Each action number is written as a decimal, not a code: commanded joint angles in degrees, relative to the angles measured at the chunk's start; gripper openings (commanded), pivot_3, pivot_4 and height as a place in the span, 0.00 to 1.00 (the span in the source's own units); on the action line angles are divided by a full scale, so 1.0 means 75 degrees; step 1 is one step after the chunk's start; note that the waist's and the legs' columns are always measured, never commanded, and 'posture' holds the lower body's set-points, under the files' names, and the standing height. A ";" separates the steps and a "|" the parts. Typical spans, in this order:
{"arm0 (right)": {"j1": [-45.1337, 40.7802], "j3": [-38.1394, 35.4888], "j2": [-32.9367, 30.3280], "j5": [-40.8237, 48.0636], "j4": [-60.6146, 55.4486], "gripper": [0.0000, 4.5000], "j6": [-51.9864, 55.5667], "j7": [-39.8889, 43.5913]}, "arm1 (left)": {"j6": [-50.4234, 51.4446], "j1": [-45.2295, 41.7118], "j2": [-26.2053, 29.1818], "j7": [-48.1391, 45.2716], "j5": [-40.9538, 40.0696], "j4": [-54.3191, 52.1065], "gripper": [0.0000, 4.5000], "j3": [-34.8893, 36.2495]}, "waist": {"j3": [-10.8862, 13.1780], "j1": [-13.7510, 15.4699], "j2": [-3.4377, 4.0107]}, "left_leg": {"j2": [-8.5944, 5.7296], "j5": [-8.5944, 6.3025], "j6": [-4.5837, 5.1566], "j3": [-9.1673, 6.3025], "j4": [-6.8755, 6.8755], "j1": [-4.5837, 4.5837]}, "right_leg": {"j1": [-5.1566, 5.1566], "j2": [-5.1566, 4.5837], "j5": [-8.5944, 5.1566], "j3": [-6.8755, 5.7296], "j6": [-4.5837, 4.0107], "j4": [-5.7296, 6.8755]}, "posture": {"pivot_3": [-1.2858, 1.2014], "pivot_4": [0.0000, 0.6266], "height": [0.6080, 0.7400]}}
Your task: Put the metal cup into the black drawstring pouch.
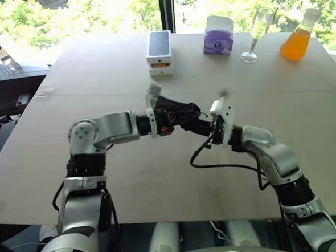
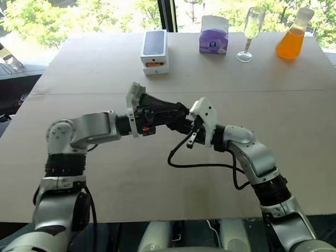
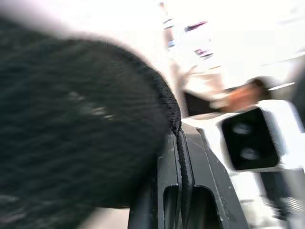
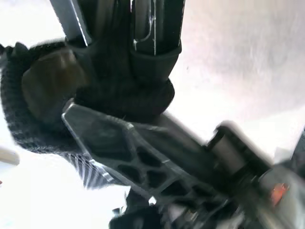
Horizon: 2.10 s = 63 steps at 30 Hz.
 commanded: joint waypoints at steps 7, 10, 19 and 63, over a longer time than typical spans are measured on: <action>-0.0257 0.0605 0.0208 -0.1037 0.0240 0.01 -0.1266 -0.0253 | -0.0631 -0.0379 0.1117 -0.3685 0.4552 -0.3184 0.00 -0.2497 | 0.0012 -0.0024 0.0021 | 0.0008 0.0000 -0.0004 0.0005 -0.0016 0.0001 | -0.0003 0.0002 -0.0001 0.0002 -0.0001 -0.0015 | 0.52 0.24 0.98; -0.0368 0.0816 0.0577 -0.1298 0.0841 0.01 -0.1726 -0.0288 | -0.0776 -0.0238 0.0804 -0.4169 0.4848 -0.3260 0.00 -0.2304 | 0.0014 -0.0060 0.0024 | 0.0012 0.0002 -0.0007 0.0003 -0.0015 0.0002 | -0.0004 0.0006 -0.0001 0.0001 -0.0001 -0.0013 | 0.52 0.24 0.98; -0.1173 0.0725 0.1578 -0.2438 0.3228 0.01 -0.4129 -0.1329 | 0.0996 -0.0291 -0.0547 -0.3640 0.3790 -0.2129 0.00 -0.0205 | 0.0020 -0.0175 0.0026 | 0.0016 0.0003 -0.0006 -0.0004 -0.0007 -0.0003 | -0.0005 0.0001 -0.0001 -0.0001 0.0001 -0.0008 | 0.52 0.24 0.98; 0.0547 -0.0549 -0.2435 -0.2421 -0.1231 0.46 -0.0995 -0.0727 | 0.1468 0.0008 -0.0264 -0.2809 0.2924 -0.0783 0.00 0.1031 | 0.0022 -0.0166 0.0027 | 0.0011 0.0004 -0.0007 0.0003 -0.0004 0.0005 | -0.0004 -0.0001 -0.0001 0.0008 0.0001 0.0004 | 0.52 0.24 0.98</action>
